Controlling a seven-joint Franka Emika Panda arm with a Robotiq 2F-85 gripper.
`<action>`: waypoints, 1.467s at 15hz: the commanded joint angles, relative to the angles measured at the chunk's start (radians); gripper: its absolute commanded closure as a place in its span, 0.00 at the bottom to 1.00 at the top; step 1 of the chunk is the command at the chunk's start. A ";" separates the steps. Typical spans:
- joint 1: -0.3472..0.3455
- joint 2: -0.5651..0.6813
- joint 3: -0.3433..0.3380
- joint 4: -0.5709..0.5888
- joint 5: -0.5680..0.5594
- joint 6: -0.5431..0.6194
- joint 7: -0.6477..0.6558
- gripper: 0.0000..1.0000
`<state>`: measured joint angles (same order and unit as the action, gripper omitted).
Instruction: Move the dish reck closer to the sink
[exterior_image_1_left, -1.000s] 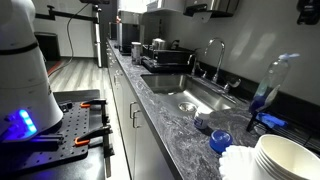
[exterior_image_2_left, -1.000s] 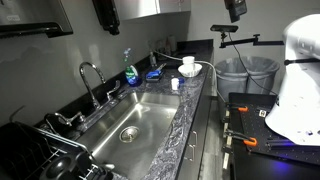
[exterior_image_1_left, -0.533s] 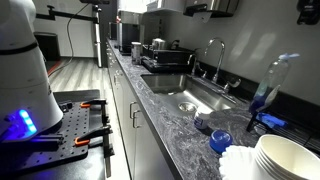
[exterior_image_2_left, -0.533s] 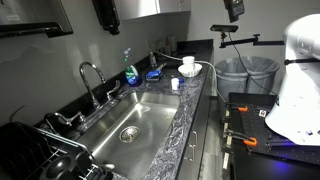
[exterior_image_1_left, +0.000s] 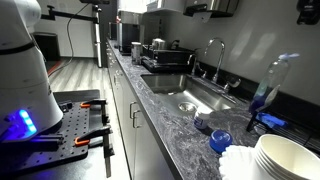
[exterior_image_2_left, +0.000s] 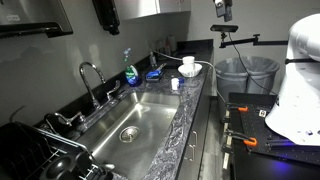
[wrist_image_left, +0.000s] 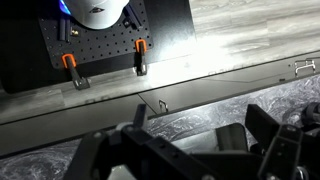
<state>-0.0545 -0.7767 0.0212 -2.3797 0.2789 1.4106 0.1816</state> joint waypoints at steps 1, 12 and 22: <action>-0.058 0.018 -0.007 -0.010 0.006 0.042 0.056 0.00; -0.181 0.129 -0.038 -0.044 -0.026 0.171 0.196 0.00; -0.237 0.291 -0.101 0.028 -0.211 0.332 0.212 0.00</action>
<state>-0.2848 -0.5459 -0.0659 -2.4146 0.1193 1.7253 0.3947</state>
